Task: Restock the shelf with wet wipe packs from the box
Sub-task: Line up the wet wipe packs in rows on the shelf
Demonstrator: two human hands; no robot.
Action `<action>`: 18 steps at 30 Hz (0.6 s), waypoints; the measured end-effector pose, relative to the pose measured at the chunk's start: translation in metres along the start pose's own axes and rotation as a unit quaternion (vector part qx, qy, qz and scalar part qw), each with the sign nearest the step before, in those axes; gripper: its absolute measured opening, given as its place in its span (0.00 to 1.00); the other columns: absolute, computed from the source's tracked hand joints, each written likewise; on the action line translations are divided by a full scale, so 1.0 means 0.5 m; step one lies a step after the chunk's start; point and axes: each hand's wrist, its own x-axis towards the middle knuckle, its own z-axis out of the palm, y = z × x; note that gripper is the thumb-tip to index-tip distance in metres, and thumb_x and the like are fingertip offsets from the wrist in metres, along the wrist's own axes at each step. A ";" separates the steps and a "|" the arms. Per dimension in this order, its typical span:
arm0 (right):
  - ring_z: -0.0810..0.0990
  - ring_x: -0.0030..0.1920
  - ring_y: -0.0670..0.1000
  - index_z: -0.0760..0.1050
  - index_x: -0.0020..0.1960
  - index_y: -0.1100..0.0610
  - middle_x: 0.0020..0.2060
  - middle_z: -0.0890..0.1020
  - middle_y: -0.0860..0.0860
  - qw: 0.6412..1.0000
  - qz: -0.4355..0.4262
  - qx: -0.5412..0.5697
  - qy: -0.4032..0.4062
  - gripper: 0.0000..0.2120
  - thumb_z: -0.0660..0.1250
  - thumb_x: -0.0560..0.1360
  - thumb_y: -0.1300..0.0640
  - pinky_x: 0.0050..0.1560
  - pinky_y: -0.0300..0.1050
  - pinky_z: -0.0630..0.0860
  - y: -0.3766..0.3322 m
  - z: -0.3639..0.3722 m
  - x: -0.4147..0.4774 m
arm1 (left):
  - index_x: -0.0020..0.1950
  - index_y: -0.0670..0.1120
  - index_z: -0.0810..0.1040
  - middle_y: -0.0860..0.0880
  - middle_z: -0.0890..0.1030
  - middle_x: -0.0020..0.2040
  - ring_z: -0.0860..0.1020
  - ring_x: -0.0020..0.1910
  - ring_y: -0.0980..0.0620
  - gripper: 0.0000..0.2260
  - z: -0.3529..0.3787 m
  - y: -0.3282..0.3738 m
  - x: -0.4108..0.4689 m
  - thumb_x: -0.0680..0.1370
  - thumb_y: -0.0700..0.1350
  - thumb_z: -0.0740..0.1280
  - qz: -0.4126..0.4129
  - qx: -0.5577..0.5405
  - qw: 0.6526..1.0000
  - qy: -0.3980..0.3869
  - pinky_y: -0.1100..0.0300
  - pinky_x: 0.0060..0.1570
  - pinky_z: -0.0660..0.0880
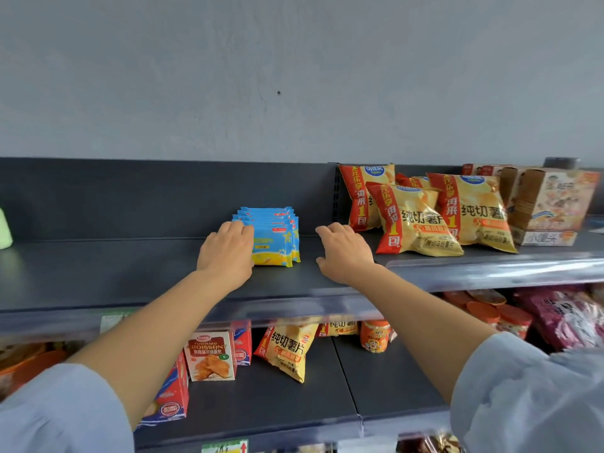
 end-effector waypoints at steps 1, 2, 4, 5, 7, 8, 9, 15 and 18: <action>0.69 0.64 0.57 0.64 0.69 0.56 0.63 0.72 0.55 1.000 0.008 -0.003 -0.002 0.25 0.66 0.76 0.53 0.58 0.50 0.71 -0.003 -0.006 -0.019 | 0.66 0.44 0.67 0.47 0.71 0.63 0.69 0.62 0.48 0.22 -0.008 0.002 -0.014 0.76 0.50 0.68 0.007 -0.004 1.000 -0.001 0.55 0.55 0.71; 0.69 0.64 0.57 0.64 0.69 0.56 0.63 0.72 0.55 1.000 0.016 -0.006 -0.003 0.25 0.66 0.76 0.53 0.58 0.50 0.70 -0.006 -0.012 -0.038 | 0.66 0.45 0.67 0.47 0.72 0.63 0.69 0.62 0.48 0.22 -0.017 0.005 -0.028 0.76 0.50 0.68 0.014 -0.009 1.000 -0.001 0.55 0.55 0.71; 0.69 0.64 0.57 0.64 0.69 0.56 0.62 0.72 0.55 0.999 0.032 -0.014 -0.005 0.24 0.65 0.76 0.53 0.58 0.50 0.71 -0.014 -0.023 -0.082 | 0.66 0.45 0.67 0.47 0.72 0.63 0.70 0.62 0.48 0.22 -0.032 0.012 -0.060 0.76 0.51 0.68 0.029 -0.019 0.999 -0.003 0.55 0.55 0.71; 0.69 0.64 0.57 0.64 0.69 0.56 0.62 0.72 0.55 0.999 0.040 -0.018 -0.006 0.24 0.65 0.76 0.53 0.59 0.51 0.70 -0.017 -0.028 -0.106 | 0.66 0.45 0.67 0.47 0.72 0.63 0.69 0.63 0.47 0.23 -0.037 0.017 -0.077 0.76 0.51 0.68 0.037 -0.026 0.999 -0.005 0.55 0.56 0.71; 0.69 0.63 0.57 0.64 0.69 0.56 0.62 0.72 0.55 0.998 0.055 -0.023 -0.008 0.23 0.65 0.76 0.55 0.59 0.50 0.70 -0.023 -0.037 -0.157 | 0.67 0.44 0.67 0.47 0.72 0.63 0.70 0.63 0.47 0.23 -0.049 0.030 -0.112 0.76 0.51 0.68 0.051 -0.038 0.998 -0.007 0.55 0.56 0.71; 0.70 0.63 0.57 0.65 0.69 0.55 0.61 0.73 0.54 0.998 0.063 -0.025 -0.011 0.23 0.65 0.75 0.56 0.59 0.50 0.70 -0.026 -0.041 -0.184 | 0.66 0.45 0.68 0.47 0.72 0.62 0.70 0.63 0.47 0.23 -0.054 0.037 -0.130 0.76 0.51 0.69 0.058 -0.043 0.997 -0.006 0.54 0.56 0.71; 0.70 0.62 0.57 0.65 0.68 0.55 0.61 0.73 0.54 0.997 0.071 -0.031 -0.016 0.23 0.65 0.75 0.57 0.59 0.49 0.70 -0.028 -0.044 -0.211 | 0.65 0.45 0.68 0.47 0.72 0.62 0.70 0.62 0.47 0.22 -0.059 0.046 -0.148 0.75 0.51 0.69 0.066 -0.049 0.997 -0.007 0.54 0.56 0.72; 0.70 0.63 0.58 0.67 0.65 0.55 0.60 0.73 0.55 0.988 0.130 -0.053 -0.069 0.22 0.65 0.73 0.57 0.57 0.51 0.70 -0.006 -0.064 -0.370 | 0.66 0.45 0.67 0.47 0.71 0.64 0.68 0.64 0.47 0.21 -0.076 0.118 -0.243 0.76 0.49 0.68 0.116 -0.093 0.988 -0.034 0.53 0.57 0.70; 0.70 0.63 0.59 0.68 0.64 0.55 0.61 0.72 0.56 0.982 0.151 -0.069 -0.092 0.20 0.66 0.73 0.56 0.55 0.51 0.70 0.018 -0.061 -0.446 | 0.67 0.45 0.67 0.47 0.71 0.64 0.68 0.65 0.46 0.20 -0.074 0.168 -0.283 0.77 0.48 0.66 0.128 -0.115 0.983 -0.056 0.52 0.57 0.71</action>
